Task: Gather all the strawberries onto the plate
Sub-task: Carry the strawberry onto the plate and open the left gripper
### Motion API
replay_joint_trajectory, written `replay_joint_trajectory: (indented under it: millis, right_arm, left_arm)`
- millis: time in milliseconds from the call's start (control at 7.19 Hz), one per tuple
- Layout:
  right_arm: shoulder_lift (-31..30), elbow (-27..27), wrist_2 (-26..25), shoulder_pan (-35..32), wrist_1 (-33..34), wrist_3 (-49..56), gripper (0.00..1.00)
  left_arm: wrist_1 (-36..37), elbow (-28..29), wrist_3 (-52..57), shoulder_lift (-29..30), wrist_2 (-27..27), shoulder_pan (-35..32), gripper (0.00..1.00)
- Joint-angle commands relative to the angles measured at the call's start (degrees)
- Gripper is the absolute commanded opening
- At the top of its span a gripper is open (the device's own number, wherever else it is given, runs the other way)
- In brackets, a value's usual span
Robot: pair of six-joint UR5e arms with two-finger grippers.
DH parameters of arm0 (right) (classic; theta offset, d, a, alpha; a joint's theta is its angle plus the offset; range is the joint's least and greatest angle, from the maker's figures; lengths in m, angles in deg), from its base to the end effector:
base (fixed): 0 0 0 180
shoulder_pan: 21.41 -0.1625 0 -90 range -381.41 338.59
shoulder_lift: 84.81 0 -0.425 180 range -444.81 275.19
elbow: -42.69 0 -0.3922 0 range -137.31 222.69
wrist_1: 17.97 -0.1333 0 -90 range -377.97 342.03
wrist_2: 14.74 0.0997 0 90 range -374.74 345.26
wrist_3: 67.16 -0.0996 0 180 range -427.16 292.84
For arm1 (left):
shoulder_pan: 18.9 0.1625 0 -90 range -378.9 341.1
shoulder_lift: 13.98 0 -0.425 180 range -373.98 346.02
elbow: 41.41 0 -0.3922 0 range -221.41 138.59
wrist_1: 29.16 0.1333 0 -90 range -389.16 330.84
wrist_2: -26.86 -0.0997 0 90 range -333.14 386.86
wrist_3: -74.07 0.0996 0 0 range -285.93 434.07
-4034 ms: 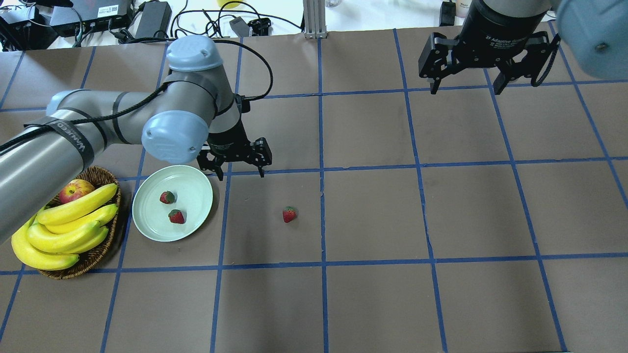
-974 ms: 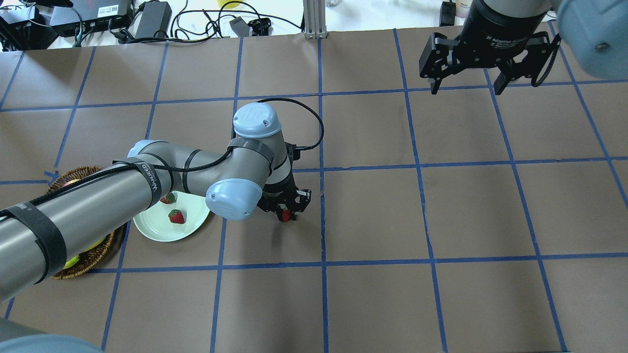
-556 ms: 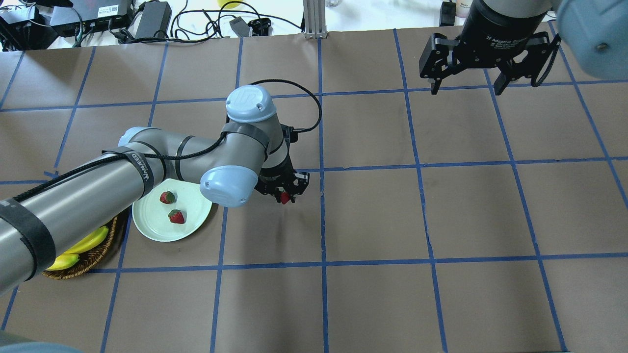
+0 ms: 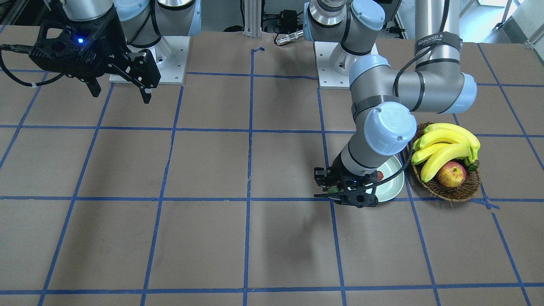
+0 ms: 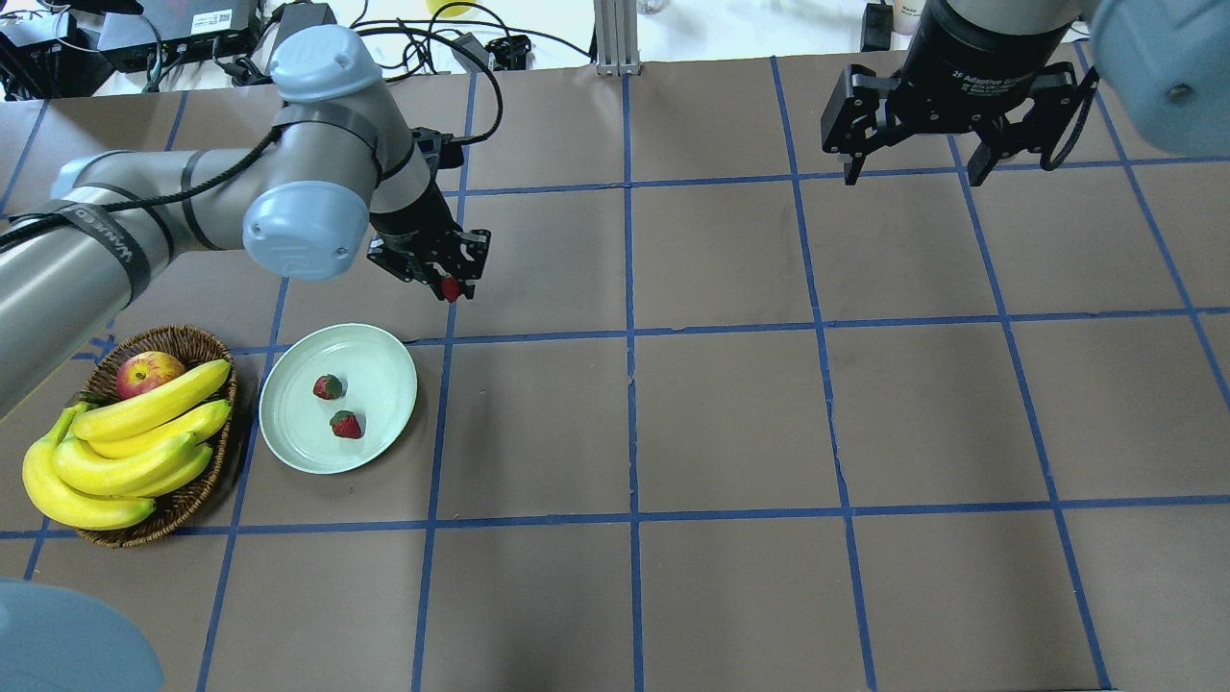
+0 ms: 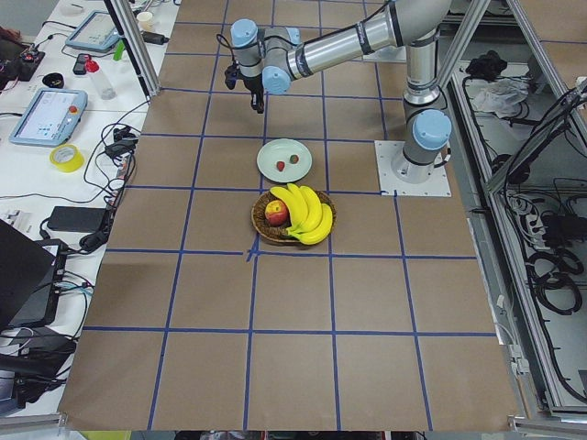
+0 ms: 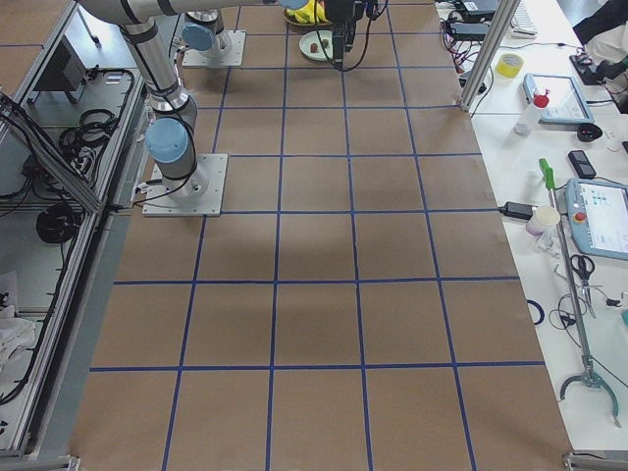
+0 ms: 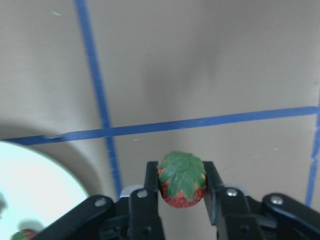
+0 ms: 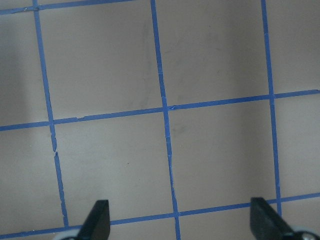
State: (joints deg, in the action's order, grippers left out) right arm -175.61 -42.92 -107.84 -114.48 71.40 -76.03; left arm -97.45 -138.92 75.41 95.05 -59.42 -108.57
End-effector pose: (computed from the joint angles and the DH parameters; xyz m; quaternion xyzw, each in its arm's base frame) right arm 0.1541 -0.4844 0.5317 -0.0516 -0.9975 0.0424 0.0227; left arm -0.1364 -0.5812 0.2816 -0.0074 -0.9986 -0.0416 0.0330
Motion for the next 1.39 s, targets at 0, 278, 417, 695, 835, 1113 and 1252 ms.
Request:
replay_joint_trajectory:
  millis: [0,278,417,695,835,1113,1252]
  right_arm:
    - [0.0,0.0,0.0,0.0,0.0,0.0,1.0]
    - [0.0,0.0,0.0,0.0,0.0,0.0,1.0]
    - [0.0,0.0,0.1,-0.1,0.0,0.0,1.0]
    - [0.0,0.0,0.0,-0.1,0.0,0.0,1.0]
    - [0.0,0.0,0.1,0.0,0.0,-0.1,1.0]
    - [0.0,0.0,0.1,-0.1,0.0,0.0,1.0]
    - [0.0,0.0,0.2,-0.1,0.0,-0.1,1.0]
  left_arm:
    - [-1.9,-2.1,0.6,-0.8,-1.8,4.7,0.0]
    - [-2.2,-4.3,6.1,-0.2,-4.8,7.6,0.0]
    - [-1.8,-7.3,6.9,-0.6,-4.7,9.4,0.0]
    - [-1.8,-9.5,9.3,-0.7,-4.9,11.5,0.0]
    - [-1.8,-9.8,8.9,-0.3,-4.5,11.5,0.0]
    - [-2.4,-9.5,8.9,-1.4,-4.6,11.1,1.0]
    - [-2.5,-8.9,8.9,-2.4,-4.5,10.8,1.0]
